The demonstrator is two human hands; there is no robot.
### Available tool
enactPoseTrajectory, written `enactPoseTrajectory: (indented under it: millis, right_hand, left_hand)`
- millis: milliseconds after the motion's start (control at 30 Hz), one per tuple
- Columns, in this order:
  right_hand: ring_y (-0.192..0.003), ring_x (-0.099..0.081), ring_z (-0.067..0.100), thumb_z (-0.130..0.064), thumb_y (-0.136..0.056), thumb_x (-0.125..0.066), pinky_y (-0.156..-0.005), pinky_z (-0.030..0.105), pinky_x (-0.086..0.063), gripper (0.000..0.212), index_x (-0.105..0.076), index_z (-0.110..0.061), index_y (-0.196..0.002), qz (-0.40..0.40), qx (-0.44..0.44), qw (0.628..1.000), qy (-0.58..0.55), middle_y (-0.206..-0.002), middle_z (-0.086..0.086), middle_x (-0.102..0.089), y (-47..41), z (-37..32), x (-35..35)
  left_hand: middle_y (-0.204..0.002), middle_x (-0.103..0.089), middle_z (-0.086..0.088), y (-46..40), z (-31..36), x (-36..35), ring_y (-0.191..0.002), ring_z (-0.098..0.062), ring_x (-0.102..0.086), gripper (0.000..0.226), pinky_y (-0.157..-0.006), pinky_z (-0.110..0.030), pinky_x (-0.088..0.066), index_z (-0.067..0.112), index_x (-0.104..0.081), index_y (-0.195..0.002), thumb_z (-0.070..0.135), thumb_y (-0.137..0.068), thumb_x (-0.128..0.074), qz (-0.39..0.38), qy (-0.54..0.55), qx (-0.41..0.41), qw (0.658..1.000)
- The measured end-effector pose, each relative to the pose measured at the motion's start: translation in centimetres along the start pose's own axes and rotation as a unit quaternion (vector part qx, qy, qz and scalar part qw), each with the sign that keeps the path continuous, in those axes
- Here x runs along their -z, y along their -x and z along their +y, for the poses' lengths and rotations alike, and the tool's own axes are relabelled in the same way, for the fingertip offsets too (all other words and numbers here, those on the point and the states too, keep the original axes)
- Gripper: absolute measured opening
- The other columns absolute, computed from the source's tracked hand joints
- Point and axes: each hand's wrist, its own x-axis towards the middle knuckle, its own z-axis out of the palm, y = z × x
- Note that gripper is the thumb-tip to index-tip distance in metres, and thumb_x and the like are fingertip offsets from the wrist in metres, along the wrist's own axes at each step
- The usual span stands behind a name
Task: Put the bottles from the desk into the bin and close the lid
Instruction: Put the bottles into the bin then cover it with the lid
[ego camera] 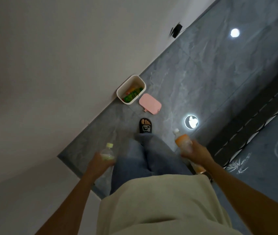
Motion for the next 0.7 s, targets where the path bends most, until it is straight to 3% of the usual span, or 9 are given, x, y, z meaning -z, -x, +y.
enactPoseTrajectory:
  millis: [67,167,233,300,367,500,600,700]
  right_hand:
    - [-0.121,-0.060,0.032,-0.051,-0.077,-0.079,-0.098,0.042,-0.045,0.083,-0.042,-0.016,-0.142,-0.004,0.025,1.000,0.013,-0.134,0.013,-0.060,-1.7,-2.9,1.6]
    - [-0.108,-0.061,0.026,-0.055,-0.074,-0.080,-0.085,0.036,-0.043,0.089,-0.039,-0.016,-0.143,-0.002,0.020,1.000,-0.020,-0.131,0.012,-0.059,-4.7,-7.9,2.7]
    - [-0.097,-0.057,0.021,-0.057,-0.071,-0.080,-0.080,0.034,-0.041,0.091,-0.041,-0.015,-0.142,0.001,0.015,0.998,-0.060,-0.126,0.010,-0.061,-7.0,-11.1,2.9]
    - [-0.098,-0.057,0.022,-0.056,-0.071,-0.080,-0.080,0.035,-0.043,0.091,-0.041,-0.015,-0.142,0.006,0.014,0.994,-0.104,-0.125,0.010,-0.062,-9.6,-14.0,2.8]
    - [-0.105,-0.058,0.025,-0.053,-0.074,-0.080,-0.082,0.036,-0.043,0.090,-0.037,-0.015,-0.145,0.012,0.004,0.988,-0.151,-0.130,0.011,-0.059,-12.6,-16.6,2.1]
    - [-0.122,-0.057,0.033,-0.049,-0.077,-0.080,-0.103,0.048,-0.050,0.090,-0.033,-0.016,-0.147,0.010,-0.020,0.962,-0.272,-0.137,0.011,-0.053,-20.4,-21.9,-0.9]
    - [-0.121,-0.059,0.032,-0.047,-0.079,-0.079,-0.104,0.051,-0.051,0.081,-0.041,-0.016,-0.143,0.016,-0.025,0.938,-0.347,-0.135,0.009,-0.057,-27.2,-25.3,-4.0]
    - [-0.116,-0.062,0.029,-0.047,-0.077,-0.080,-0.101,0.049,-0.054,0.077,-0.046,-0.015,-0.138,0.023,-0.029,0.913,-0.407,-0.128,0.008,-0.061,-34.6,-28.0,-7.1]
  left_hand:
    - [-0.116,-0.069,-0.016,-0.7,-0.4,0.2,-0.106,-0.036,-0.068,0.074,-0.090,-0.043,-0.056,0.004,-0.063,-0.124,0.036,-0.062,-0.085,-0.008,-0.008,0.038,0.999]
    - [-0.096,-0.073,-0.027,-2.3,-0.1,0.7,-0.090,-0.043,-0.072,0.068,-0.084,-0.057,-0.058,-0.004,-0.073,-0.100,0.037,-0.046,-0.082,-0.019,0.012,0.063,0.998]
    - [-0.095,-0.074,-0.021,-4.2,1.1,1.2,-0.087,-0.039,-0.071,0.074,-0.082,-0.051,-0.059,0.003,-0.072,-0.106,0.041,-0.043,-0.083,-0.011,0.033,0.071,0.997]
    - [-0.111,-0.071,-0.014,-6.8,2.7,1.5,-0.097,-0.033,-0.068,0.079,-0.086,-0.044,-0.056,0.009,-0.063,-0.127,0.038,-0.059,-0.090,-0.019,0.033,0.077,0.996]
    - [-0.114,-0.067,-0.007,-10.3,4.4,1.6,-0.096,-0.026,-0.065,0.079,-0.078,-0.036,-0.054,0.012,-0.056,-0.134,0.039,-0.068,-0.089,-0.009,0.017,0.065,0.998]
    - [-0.120,-0.064,-0.004,-19.6,9.4,0.9,-0.097,-0.024,-0.065,0.084,-0.074,-0.034,-0.053,0.019,-0.048,-0.142,0.038,-0.070,-0.088,0.028,0.059,0.003,0.998]
    - [-0.114,-0.064,0.002,-26.7,13.6,-0.1,-0.087,-0.008,-0.064,0.078,-0.060,-0.028,-0.053,0.031,-0.048,-0.133,0.038,-0.067,-0.088,0.034,0.088,-0.043,0.995]
    - [-0.104,-0.065,0.012,-33.8,16.3,-1.3,-0.088,-0.004,-0.063,0.064,-0.059,-0.026,-0.052,0.038,-0.050,-0.117,0.040,-0.064,-0.086,0.037,0.091,-0.085,0.992]
